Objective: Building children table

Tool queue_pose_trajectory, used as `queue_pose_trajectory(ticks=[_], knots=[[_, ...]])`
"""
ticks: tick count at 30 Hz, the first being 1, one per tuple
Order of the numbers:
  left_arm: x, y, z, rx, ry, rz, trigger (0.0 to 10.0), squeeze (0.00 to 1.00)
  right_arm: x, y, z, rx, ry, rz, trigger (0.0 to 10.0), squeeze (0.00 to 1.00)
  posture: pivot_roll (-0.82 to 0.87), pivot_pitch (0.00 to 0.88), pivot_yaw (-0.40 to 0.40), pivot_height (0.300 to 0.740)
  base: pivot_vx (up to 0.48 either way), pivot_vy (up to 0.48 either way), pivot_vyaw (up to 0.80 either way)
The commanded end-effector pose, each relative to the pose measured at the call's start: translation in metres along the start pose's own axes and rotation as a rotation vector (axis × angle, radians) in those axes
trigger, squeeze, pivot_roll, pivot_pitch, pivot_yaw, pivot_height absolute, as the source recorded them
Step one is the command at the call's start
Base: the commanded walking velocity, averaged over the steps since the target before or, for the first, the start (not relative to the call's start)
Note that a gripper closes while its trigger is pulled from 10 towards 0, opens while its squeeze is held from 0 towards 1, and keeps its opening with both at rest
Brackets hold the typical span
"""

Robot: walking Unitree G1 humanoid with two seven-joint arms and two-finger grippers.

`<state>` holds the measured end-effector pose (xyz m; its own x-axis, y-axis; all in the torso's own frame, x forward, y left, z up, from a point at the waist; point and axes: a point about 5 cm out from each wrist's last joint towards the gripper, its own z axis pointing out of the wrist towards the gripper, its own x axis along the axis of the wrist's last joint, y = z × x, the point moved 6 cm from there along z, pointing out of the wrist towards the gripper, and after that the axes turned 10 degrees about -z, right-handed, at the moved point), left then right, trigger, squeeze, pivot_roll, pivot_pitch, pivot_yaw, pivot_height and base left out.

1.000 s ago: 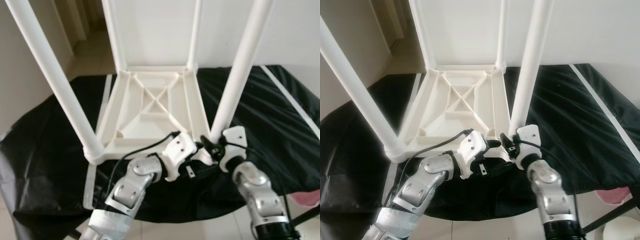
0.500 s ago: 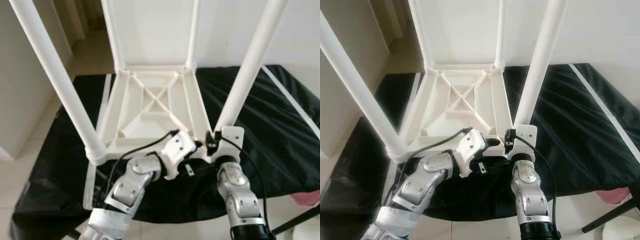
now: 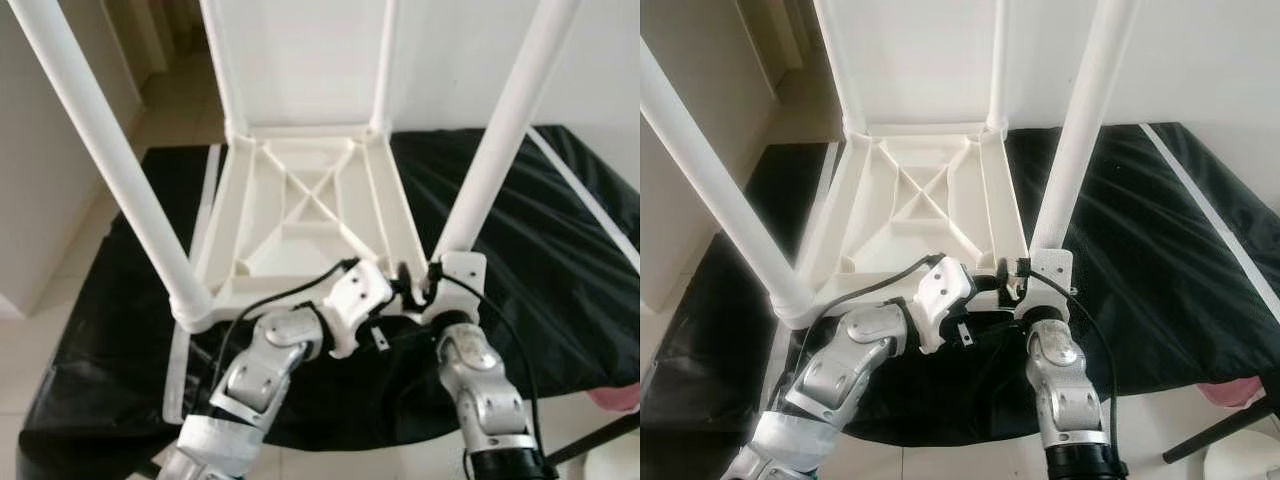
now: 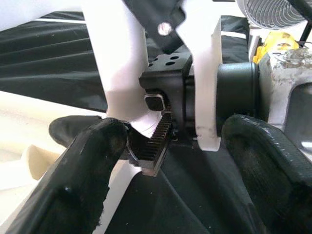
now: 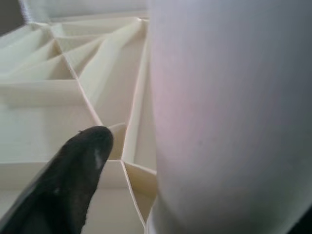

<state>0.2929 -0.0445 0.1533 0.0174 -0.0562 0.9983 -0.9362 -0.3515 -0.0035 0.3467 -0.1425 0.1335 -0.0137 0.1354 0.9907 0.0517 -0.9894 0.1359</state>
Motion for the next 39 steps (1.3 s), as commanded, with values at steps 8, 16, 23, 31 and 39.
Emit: queue_pose_trajectory(ticks=[8,16,23,31,39], knots=[[0.0,-0.006,0.0,0.04,0.001,-0.001,10.0,0.0,0.014,0.008,-0.011,0.198,0.1,-0.082,10.0,1.0,-0.1,0.015,0.029,0.74,0.0,0.0,0.0],[0.001,-0.002,0.002,0.014,-0.001,0.007,10.0,0.0,0.02,0.025,-0.015,0.378,0.143,-0.164,10.0,0.0,-0.11,0.005,0.05,0.74,0.0,0.0,0.0],[-0.002,-0.001,0.003,0.004,-0.013,0.013,10.0,0.0,0.011,0.021,-0.008,0.5,0.104,-0.176,10.0,0.0,-0.11,0.0,0.05,0.74,0.0,0.0,0.0],[-0.011,-0.004,0.002,0.034,-0.029,0.014,10.0,0.0,0.002,0.017,-0.008,0.568,0.089,-0.241,10.0,0.0,-0.1,0.0,0.048,0.74,0.0,0.0,0.0],[-0.028,0.002,-0.001,0.048,-0.06,0.028,10.0,0.0,-0.018,0.017,-0.012,0.601,0.036,-0.277,0.0,0.0,-0.09,0.0,0.044,0.74,0.0,0.0,0.0]])
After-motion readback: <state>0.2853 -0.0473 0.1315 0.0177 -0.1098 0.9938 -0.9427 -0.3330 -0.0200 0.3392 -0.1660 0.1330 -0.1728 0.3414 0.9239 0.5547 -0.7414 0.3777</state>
